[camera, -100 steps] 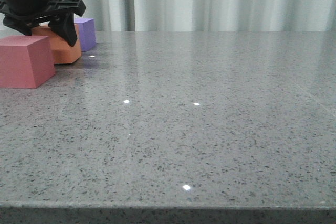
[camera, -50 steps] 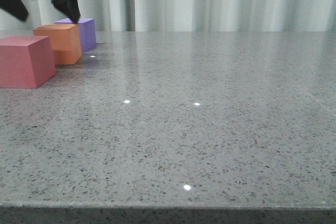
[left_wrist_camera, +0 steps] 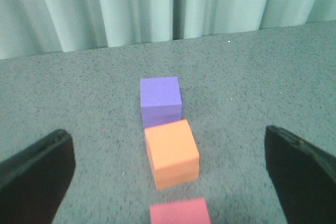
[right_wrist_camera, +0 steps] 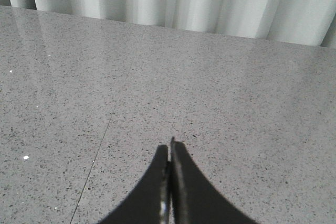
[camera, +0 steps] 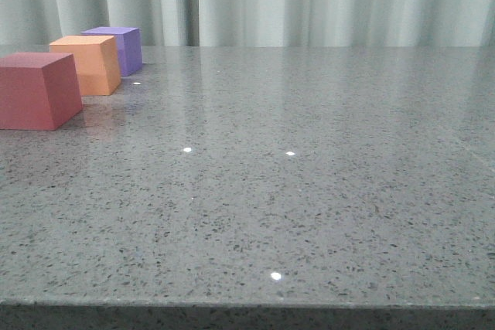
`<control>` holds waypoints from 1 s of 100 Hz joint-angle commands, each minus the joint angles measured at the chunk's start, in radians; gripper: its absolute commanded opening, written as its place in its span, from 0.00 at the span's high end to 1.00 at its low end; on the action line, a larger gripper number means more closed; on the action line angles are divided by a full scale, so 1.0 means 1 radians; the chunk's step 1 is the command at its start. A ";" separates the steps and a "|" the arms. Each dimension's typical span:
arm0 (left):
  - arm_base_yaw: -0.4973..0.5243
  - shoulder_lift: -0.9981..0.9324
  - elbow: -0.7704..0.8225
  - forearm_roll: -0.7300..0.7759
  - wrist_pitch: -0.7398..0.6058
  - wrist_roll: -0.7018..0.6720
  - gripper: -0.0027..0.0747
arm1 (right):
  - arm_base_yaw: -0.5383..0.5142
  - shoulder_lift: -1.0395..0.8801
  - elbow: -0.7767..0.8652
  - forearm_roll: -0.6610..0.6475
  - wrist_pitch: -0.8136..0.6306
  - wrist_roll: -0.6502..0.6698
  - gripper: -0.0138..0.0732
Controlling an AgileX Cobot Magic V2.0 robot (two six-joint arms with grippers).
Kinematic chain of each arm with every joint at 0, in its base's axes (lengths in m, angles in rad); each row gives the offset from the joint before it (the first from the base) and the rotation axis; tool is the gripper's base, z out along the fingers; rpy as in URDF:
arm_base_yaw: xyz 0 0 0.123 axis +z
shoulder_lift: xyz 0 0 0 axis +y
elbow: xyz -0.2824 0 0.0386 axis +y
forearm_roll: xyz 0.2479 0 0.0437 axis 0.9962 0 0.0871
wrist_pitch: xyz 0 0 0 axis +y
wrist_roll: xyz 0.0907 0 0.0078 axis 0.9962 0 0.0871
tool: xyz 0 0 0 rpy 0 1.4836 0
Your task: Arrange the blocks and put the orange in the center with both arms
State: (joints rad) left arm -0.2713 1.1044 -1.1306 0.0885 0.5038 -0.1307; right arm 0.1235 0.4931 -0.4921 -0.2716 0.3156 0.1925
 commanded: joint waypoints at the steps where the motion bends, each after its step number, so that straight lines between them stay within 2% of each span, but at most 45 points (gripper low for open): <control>1: 0.001 -0.128 0.088 0.004 -0.106 -0.008 0.08 | -0.005 0.011 -0.026 -0.017 -0.079 -0.001 0.92; 25: 0.001 -0.434 0.406 0.004 -0.198 -0.008 0.08 | -0.005 0.011 -0.026 -0.017 -0.079 -0.001 0.92; 39: 0.001 -0.595 0.537 0.004 -0.194 -0.008 0.16 | -0.005 0.011 -0.026 -0.017 -0.079 -0.001 0.92; 53: 0.001 -0.737 0.622 0.004 -0.181 -0.008 0.37 | -0.005 0.011 -0.026 -0.017 -0.079 -0.001 0.92; 79: 0.001 -0.862 0.674 0.004 -0.173 -0.008 1.00 | -0.005 0.011 -0.026 -0.017 -0.079 -0.001 0.92; 100: 0.001 -0.862 0.674 0.004 -0.173 -0.008 0.99 | -0.005 0.011 -0.026 -0.017 -0.079 -0.001 0.92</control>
State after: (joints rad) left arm -0.2713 0.2329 -0.4326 0.0905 0.4035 -0.1307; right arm 0.1235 0.4931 -0.4921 -0.2716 0.3156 0.1925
